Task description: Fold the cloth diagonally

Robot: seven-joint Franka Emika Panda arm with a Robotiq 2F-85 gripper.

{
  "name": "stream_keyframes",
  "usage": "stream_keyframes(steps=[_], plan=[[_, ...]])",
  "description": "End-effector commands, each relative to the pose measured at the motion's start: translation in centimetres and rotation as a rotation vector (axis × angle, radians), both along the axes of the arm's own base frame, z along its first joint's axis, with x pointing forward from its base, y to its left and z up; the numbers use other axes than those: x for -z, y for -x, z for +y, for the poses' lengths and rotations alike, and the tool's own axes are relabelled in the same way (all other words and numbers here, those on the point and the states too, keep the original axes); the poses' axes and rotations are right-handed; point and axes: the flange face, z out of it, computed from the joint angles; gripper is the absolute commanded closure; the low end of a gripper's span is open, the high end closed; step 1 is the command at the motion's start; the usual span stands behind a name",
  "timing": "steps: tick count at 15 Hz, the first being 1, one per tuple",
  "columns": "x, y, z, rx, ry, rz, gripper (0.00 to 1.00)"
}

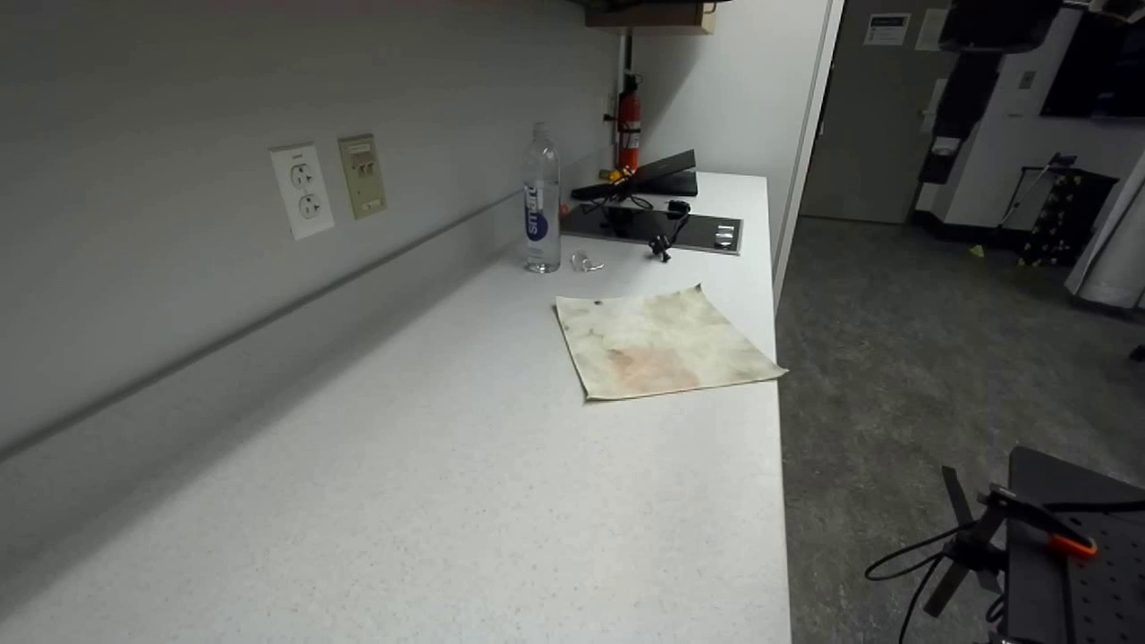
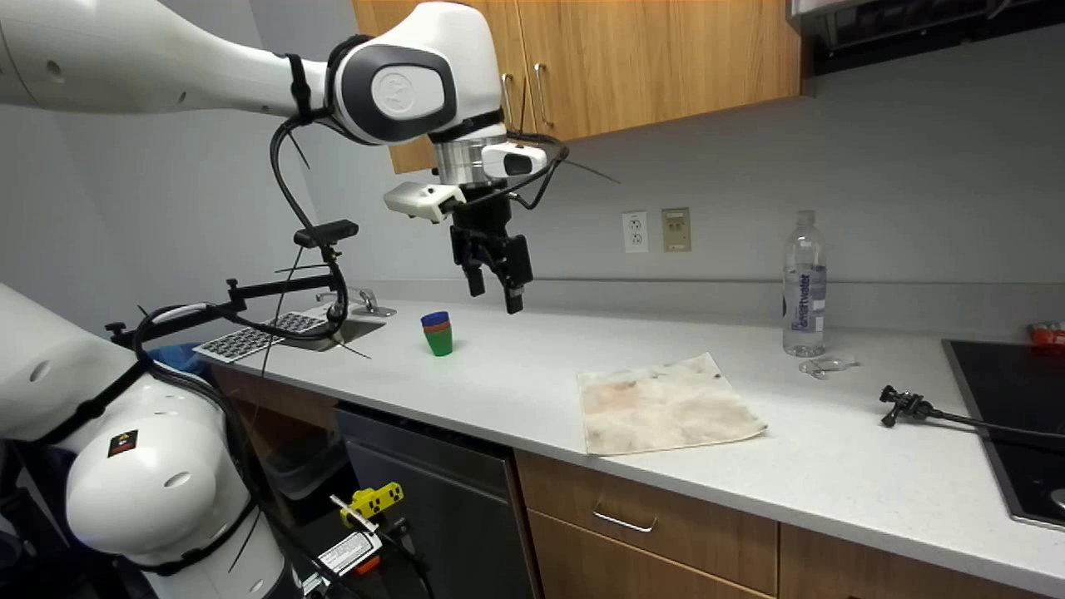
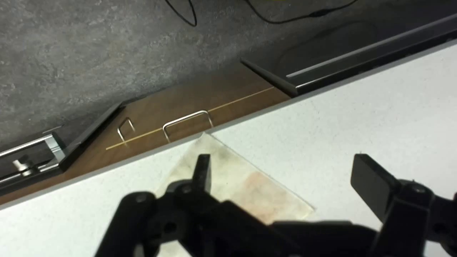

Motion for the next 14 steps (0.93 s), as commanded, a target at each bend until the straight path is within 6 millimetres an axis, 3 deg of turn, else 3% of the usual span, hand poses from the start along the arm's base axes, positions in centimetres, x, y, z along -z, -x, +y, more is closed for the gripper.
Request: stream_keyframes(steps=[1, 3, 4, 7, 10, 14], plan=[[0.1, -4.3, -1.5, 0.022, 0.011, -0.086, 0.0], [0.7, -5.8, -2.2, 0.041, 0.013, -0.108, 0.0], [0.8, -4.0, -1.2, 0.032, 0.021, -0.09, 0.0], [1.5, -5.4, -1.9, 0.044, 0.025, -0.089, 0.0], [1.4, -5.6, -1.9, 0.045, 0.026, -0.092, 0.0], [2.4, -9.0, -2.3, 0.038, 0.11, -0.045, 0.0]])
